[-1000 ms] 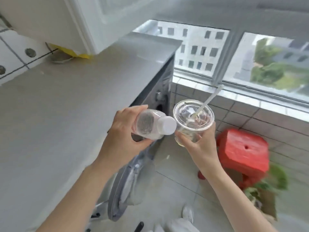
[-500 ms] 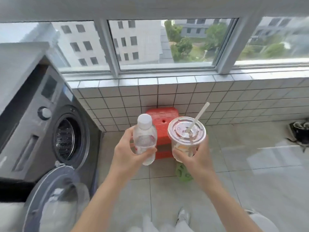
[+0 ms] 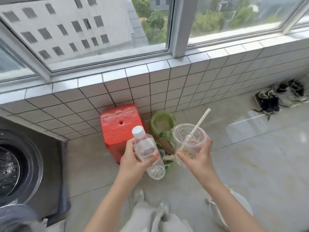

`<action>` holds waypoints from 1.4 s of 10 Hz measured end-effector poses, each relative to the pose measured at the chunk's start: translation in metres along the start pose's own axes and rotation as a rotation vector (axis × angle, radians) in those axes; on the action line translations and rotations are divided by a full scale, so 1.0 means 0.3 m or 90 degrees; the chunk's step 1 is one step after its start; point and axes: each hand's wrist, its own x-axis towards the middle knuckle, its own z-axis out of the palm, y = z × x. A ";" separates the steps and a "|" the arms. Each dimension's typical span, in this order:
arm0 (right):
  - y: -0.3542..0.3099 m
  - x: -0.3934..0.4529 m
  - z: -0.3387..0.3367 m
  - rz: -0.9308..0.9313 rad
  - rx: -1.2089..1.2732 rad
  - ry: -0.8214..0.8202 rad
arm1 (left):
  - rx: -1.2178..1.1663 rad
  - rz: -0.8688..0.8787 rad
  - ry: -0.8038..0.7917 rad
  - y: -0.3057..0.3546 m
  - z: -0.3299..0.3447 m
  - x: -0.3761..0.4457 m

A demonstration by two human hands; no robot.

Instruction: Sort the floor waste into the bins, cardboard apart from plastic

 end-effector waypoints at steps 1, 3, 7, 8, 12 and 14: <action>0.046 0.104 -0.012 0.016 -0.004 0.014 | 0.044 -0.008 -0.048 -0.003 0.054 0.101; 0.147 0.325 0.010 0.143 -0.019 0.063 | 0.042 -0.061 -0.060 -0.036 0.139 0.406; 0.603 0.997 0.242 0.319 -0.058 0.076 | 0.161 -0.131 -0.114 -0.388 0.326 1.260; 0.734 1.159 0.305 0.309 -0.072 0.102 | 0.168 -0.137 -0.095 -0.516 0.378 1.430; 1.079 1.579 0.465 0.244 -0.072 0.079 | 0.158 -0.119 0.001 -0.822 0.583 1.812; 1.179 1.583 0.461 0.424 -0.283 -0.067 | 0.290 -0.272 -0.093 -0.894 0.598 1.849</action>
